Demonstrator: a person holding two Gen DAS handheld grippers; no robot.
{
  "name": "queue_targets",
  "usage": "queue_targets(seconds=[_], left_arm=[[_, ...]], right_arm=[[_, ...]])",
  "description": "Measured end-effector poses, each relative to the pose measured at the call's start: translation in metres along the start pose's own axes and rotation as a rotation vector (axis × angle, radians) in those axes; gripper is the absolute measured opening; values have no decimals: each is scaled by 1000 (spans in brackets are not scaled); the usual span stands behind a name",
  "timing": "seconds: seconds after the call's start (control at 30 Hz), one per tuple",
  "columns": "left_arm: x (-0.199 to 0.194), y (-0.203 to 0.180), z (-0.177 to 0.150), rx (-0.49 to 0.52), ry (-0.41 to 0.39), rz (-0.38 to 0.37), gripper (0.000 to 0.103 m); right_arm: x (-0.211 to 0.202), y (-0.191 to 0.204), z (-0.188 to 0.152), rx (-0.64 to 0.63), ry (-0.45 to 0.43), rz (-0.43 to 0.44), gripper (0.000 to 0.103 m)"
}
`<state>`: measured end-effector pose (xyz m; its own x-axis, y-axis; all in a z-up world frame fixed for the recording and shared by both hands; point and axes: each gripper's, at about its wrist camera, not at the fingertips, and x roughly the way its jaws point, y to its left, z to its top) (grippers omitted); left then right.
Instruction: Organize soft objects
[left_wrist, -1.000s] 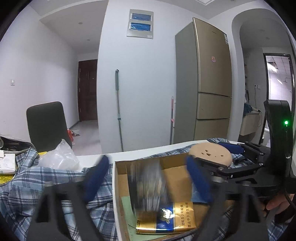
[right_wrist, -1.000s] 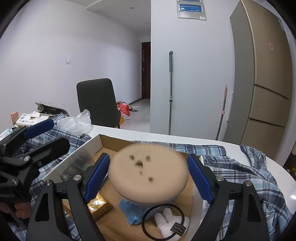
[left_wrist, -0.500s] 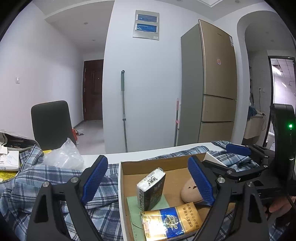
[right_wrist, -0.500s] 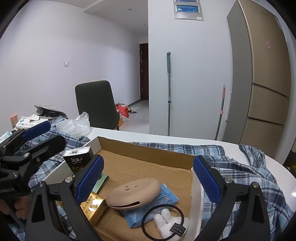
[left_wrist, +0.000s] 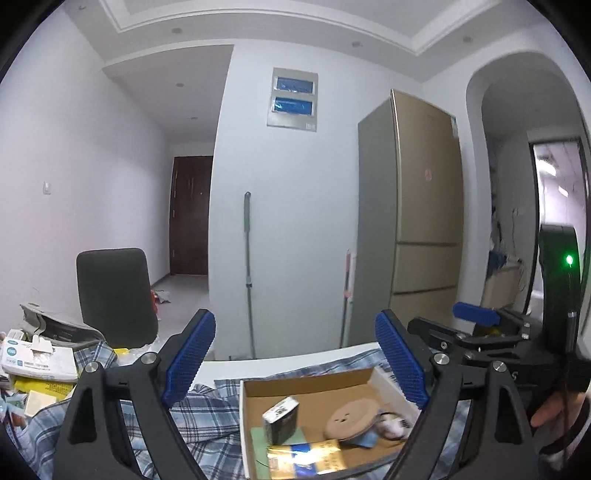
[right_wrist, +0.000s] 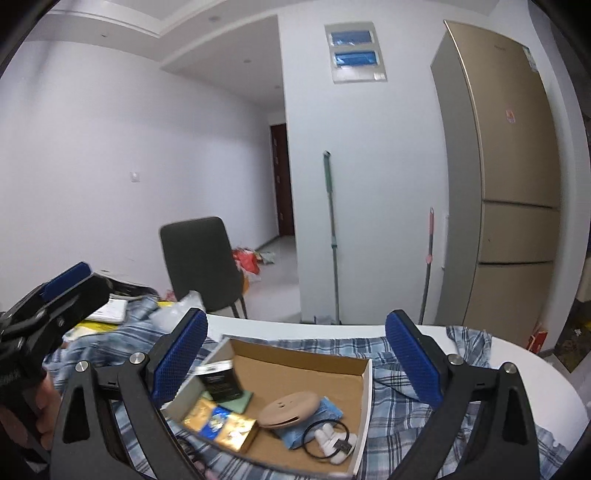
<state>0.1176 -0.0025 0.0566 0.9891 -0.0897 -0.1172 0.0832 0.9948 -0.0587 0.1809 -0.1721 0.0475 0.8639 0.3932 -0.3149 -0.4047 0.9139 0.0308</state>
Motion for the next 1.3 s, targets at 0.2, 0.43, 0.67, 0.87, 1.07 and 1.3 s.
queue_targets(seconds=[0.2, 0.43, 0.67, 0.87, 1.07, 1.3], left_arm=[[-46, -5, 14, 10, -34, -13, 90], [-76, -10, -12, 13, -8, -9, 90], [-71, -4, -47, 15, 65, 5, 90], [-58, -3, -65, 25, 105, 4, 90], [-48, -5, -70, 26, 151, -10, 103], [-51, 2, -70, -6, 138, 15, 103]], right_arm=[[-42, 12, -9, -11, -28, 24, 97], [-55, 11, -44, -8, 13, 23, 97], [-41, 4, -76, -2, 71, 8, 97], [-30, 4, -96, -20, 121, 18, 97], [-29, 4, -97, -22, 133, 10, 97], [-22, -6, -87, -26, 218, -27, 97]])
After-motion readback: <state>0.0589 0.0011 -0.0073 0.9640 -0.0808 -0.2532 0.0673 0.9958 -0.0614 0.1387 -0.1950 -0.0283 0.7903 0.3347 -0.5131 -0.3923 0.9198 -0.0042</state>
